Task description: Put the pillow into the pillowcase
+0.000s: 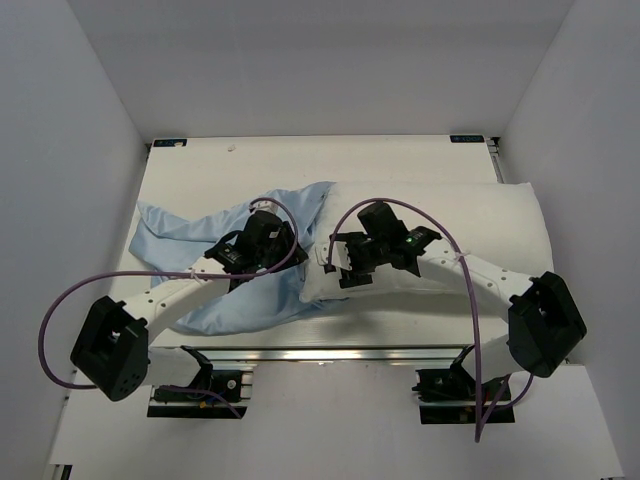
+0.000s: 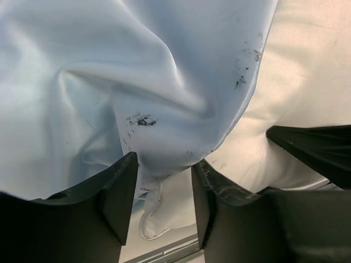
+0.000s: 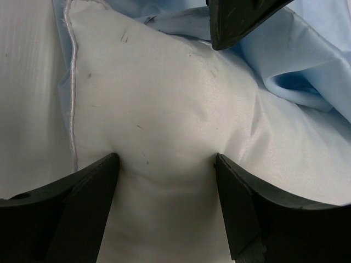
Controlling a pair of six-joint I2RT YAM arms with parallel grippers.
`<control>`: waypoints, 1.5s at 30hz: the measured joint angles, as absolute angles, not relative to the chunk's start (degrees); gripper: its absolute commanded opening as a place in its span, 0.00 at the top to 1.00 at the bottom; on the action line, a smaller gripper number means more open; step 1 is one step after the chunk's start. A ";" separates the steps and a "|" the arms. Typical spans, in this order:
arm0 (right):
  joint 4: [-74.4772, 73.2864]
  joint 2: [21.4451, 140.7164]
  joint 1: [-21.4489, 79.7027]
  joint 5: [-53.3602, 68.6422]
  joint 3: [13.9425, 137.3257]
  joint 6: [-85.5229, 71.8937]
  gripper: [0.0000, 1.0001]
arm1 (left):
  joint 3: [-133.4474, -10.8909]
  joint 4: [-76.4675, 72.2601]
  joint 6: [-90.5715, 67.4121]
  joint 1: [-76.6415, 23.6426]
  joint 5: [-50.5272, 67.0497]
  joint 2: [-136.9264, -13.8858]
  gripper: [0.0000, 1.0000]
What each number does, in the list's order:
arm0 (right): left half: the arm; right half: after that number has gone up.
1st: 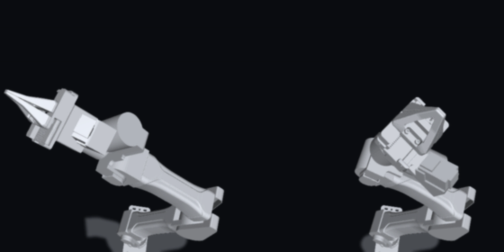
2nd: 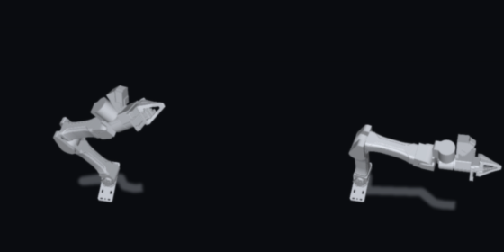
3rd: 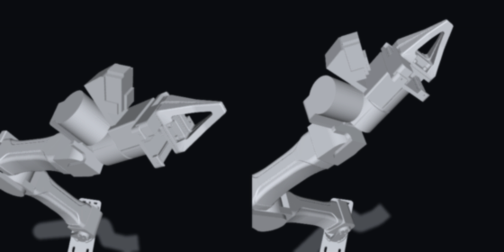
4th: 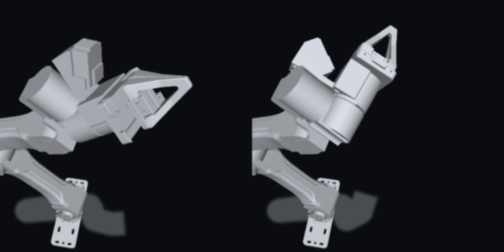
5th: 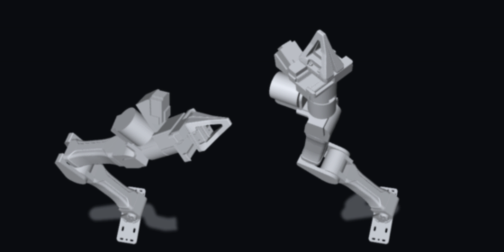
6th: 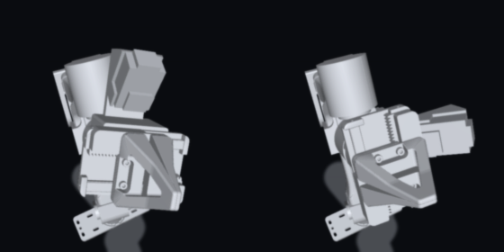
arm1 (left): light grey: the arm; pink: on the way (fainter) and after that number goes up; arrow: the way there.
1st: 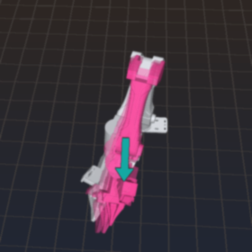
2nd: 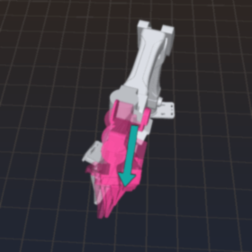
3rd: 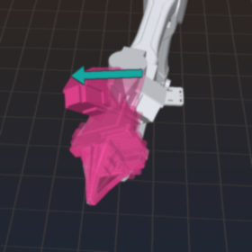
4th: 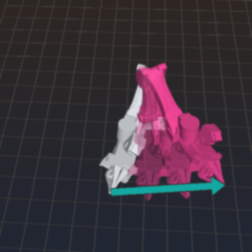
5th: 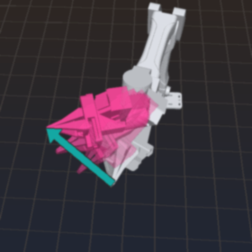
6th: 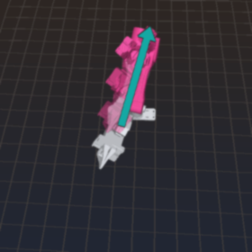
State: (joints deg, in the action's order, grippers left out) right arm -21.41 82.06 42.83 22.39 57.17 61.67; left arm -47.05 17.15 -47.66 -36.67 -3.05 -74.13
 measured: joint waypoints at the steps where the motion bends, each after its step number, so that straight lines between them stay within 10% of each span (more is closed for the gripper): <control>1: -21.39 82.13 42.83 22.37 57.17 61.65 0.25 | -47.05 17.06 -47.66 -36.67 -3.14 -74.35 0.55; 10: -20.99 82.11 42.83 22.39 57.19 61.43 0.30 | -47.05 17.47 -47.29 -36.67 -3.92 -77.56 0.87; 18: -20.91 86.85 42.83 21.26 59.94 59.05 1.00 | -48.14 21.76 -46.96 -36.67 -4.01 -72.27 0.95; 35: -19.59 102.45 38.20 15.09 81.45 31.81 1.00 | -53.69 28.51 -45.69 -36.58 -0.71 -60.45 0.95; 45: -14.44 95.44 40.42 23.18 69.19 31.92 1.00 | -63.05 26.52 -44.38 -36.60 3.01 -71.77 0.95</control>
State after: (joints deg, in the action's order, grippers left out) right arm -14.44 95.44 40.42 23.18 69.19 31.92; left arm -63.05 26.52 -44.38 -36.60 3.01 -71.77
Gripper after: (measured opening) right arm 0.028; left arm 0.079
